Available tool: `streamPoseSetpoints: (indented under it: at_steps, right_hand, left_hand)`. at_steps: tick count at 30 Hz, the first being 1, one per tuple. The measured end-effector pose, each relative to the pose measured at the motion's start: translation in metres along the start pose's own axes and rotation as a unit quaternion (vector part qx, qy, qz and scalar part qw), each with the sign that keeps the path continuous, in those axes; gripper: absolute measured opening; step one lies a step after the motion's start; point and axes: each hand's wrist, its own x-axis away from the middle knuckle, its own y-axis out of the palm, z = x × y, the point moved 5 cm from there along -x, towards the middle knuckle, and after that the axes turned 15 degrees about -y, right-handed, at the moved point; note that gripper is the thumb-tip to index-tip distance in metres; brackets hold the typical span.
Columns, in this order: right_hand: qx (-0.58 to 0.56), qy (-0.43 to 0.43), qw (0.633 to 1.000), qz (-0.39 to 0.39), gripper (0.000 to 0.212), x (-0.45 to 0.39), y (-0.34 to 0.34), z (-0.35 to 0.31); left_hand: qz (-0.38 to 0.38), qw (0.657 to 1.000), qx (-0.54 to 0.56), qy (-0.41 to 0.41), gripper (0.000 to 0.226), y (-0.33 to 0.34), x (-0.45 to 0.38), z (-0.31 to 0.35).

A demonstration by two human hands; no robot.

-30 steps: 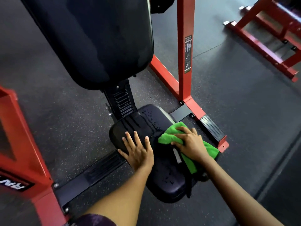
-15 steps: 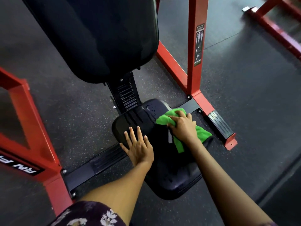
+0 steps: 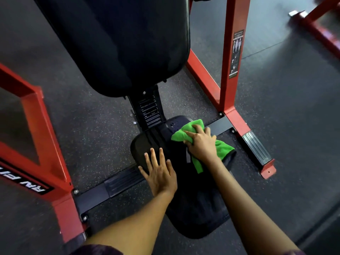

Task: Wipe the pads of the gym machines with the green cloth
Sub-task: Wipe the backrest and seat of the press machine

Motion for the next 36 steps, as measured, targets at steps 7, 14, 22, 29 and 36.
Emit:
streamPoseSetpoints:
  at_steps: [7, 14, 22, 29, 36]
  right_hand:
    - [-0.054, -0.041, 0.998, -0.012, 0.040, 0.003, -0.004, 0.027]
    - [0.002, -0.077, 0.996, -0.034, 0.043, -0.036, 0.004, -0.015]
    - [-0.054, 0.033, 0.998, -0.006, 0.043, -0.042, -0.003, 0.021]
    - [0.014, -0.140, 0.988, -0.070, 0.045, -0.029, 0.005, -0.010]
    - [-0.012, 0.023, 1.000, 0.000, 0.042, -0.058, 0.000, -0.003]
  left_hand:
    - [0.011, 1.000, 0.017, 0.000, 0.081, -0.002, -0.002, 0.001]
    - [0.035, 0.999, 0.030, 0.005, 0.076, -0.003, -0.002, -0.001]
    - [0.031, 0.999, 0.039, 0.006, 0.077, -0.003, -0.001, 0.002]
    - [0.025, 0.999, 0.028, 0.001, 0.079, -0.002, -0.002, 0.000]
    - [0.013, 1.000, 0.011, 0.000, 0.079, -0.001, -0.004, 0.001]
